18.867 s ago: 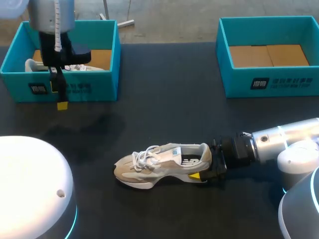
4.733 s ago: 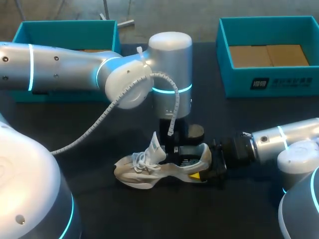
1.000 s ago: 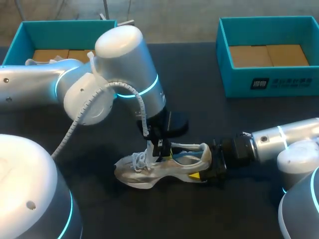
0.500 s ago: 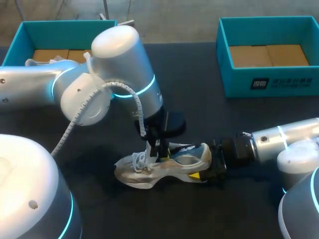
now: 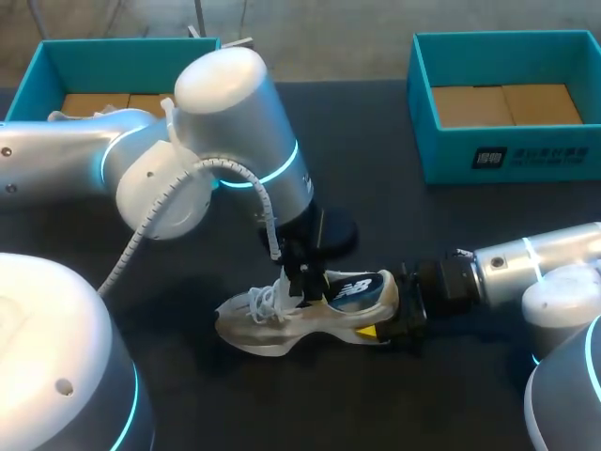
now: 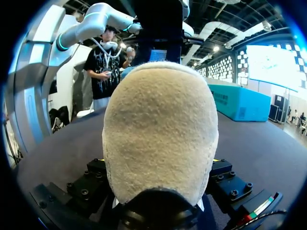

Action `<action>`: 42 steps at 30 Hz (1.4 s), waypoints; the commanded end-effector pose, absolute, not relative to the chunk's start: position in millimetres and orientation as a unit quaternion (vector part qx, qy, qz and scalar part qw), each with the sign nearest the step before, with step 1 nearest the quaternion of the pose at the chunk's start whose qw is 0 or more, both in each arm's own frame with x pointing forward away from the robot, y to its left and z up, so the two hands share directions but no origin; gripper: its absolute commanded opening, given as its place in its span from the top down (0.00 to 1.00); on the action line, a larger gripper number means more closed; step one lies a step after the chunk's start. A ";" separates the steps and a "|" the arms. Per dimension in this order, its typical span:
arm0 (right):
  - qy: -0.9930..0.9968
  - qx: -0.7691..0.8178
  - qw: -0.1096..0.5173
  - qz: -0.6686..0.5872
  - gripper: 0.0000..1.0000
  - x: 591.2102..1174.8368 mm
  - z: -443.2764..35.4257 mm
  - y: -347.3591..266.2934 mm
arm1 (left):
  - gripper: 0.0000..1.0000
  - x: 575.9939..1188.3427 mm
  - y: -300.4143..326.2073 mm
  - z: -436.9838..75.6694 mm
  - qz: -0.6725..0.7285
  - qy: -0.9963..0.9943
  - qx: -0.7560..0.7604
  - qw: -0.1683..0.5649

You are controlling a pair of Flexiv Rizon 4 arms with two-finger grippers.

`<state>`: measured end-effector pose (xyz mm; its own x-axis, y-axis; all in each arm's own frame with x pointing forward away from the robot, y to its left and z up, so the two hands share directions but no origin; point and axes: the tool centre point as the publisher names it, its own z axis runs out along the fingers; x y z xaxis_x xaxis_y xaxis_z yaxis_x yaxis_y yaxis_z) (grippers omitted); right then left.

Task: Take the shoe out of the shoebox, open the shoe tongue, remove and reinsert the insole, then place the shoe into the shoebox

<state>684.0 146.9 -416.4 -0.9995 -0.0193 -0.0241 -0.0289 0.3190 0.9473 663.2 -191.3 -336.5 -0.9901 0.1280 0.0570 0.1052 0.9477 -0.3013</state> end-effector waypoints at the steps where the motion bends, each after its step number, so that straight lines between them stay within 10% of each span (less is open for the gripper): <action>1: 0.814 -0.014 0.004 0.581 1.00 684.2 -416.3 148.7 | 0.71 657.7 -193.9 -335.3 0.149 -0.987 -0.060 0.030; 42: 0.814 -0.014 0.004 0.581 1.00 684.2 -416.3 148.7 | 0.66 653.8 -196.3 -349.9 0.142 -0.987 -0.047 0.053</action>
